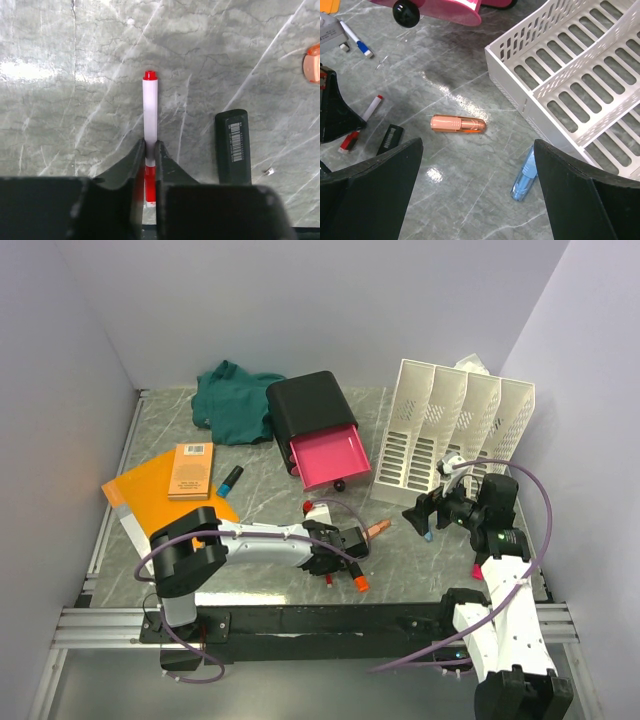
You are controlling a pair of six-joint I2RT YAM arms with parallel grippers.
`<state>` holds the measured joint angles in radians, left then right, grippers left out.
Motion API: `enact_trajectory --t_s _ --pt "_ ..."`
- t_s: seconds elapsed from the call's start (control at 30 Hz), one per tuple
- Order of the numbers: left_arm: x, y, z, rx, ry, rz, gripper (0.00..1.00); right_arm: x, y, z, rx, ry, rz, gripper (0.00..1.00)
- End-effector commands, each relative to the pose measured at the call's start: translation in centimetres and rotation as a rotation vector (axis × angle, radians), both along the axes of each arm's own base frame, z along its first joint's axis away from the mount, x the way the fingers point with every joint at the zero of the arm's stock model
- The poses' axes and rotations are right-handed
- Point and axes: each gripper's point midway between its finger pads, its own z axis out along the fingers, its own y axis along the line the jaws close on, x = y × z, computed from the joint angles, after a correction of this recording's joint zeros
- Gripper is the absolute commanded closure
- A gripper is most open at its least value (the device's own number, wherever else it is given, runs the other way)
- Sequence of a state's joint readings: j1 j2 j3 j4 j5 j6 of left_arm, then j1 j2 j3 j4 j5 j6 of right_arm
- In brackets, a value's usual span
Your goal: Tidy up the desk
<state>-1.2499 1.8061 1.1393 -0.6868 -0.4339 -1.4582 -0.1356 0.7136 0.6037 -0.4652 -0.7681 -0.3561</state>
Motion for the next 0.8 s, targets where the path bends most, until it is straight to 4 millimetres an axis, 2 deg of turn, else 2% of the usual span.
enact_trajectory --t_s 0.0,0.03,0.17,0.33,0.37,0.43,0.47,0.53,0.57,0.63,0.67,0.73,0.77 --pt "-0.6 2.7 -0.1 0.135 0.003 -0.111 0.95 0.6 -0.3 2.2 -0.004 -0.071 -0.015 0.0" --pt "-0.4 2.9 0.3 0.144 -0.008 -0.127 0.99 0.6 -0.4 2.3 -0.005 -0.074 -0.014 0.0" --pt "0.0 3.1 2.8 0.159 -0.055 -0.255 0.99 0.6 -0.5 2.3 -0.007 -0.075 -0.02 0.0" --pt "0.3 1.3 8.5 0.079 -0.178 -0.584 0.99 0.7 -0.7 2.2 -0.007 -0.074 -0.027 0.0" --pt "0.1 0.9 10.4 0.033 -0.212 -0.629 0.99 0.7 -0.7 2.2 -0.007 -0.073 -0.027 0.0" --pt "0.6 0.7 12.4 0.029 -0.276 -0.728 0.99 0.7 -0.8 2.1 -0.008 -0.072 -0.029 0.0" --pt "1.1 0.6 14.2 0.009 -0.316 -0.748 0.99 0.7 -0.7 2.1 -0.007 -0.071 -0.028 0.0" --pt "2.1 0.9 15.7 0.029 -0.368 -0.806 0.99 0.7 -0.8 2.2 -0.009 -0.073 -0.032 0.0" --pt "3.3 1.2 17.0 0.024 -0.398 -0.797 0.99 0.7 -0.8 2.2 -0.01 -0.076 -0.032 0.0" --pt "4.9 1.7 18.3 0.052 -0.436 -0.828 0.99 0.7 -0.9 2.1 -0.009 -0.074 -0.032 0.0" --pt "6.8 2.2 19.4 0.053 -0.465 -0.791 0.99 0.7 -0.9 2.2 -0.01 -0.076 -0.033 0.0" --pt "8.6 2.4 20.4 0.055 -0.48 -0.802 0.99 0.7 -0.9 2.2 -0.01 -0.077 -0.033 0.0" --pt "10.4 2.8 21.7 0.056 -0.495 -0.77 0.99 0.7 -0.9 2.2 -0.009 -0.077 -0.033 0.0"
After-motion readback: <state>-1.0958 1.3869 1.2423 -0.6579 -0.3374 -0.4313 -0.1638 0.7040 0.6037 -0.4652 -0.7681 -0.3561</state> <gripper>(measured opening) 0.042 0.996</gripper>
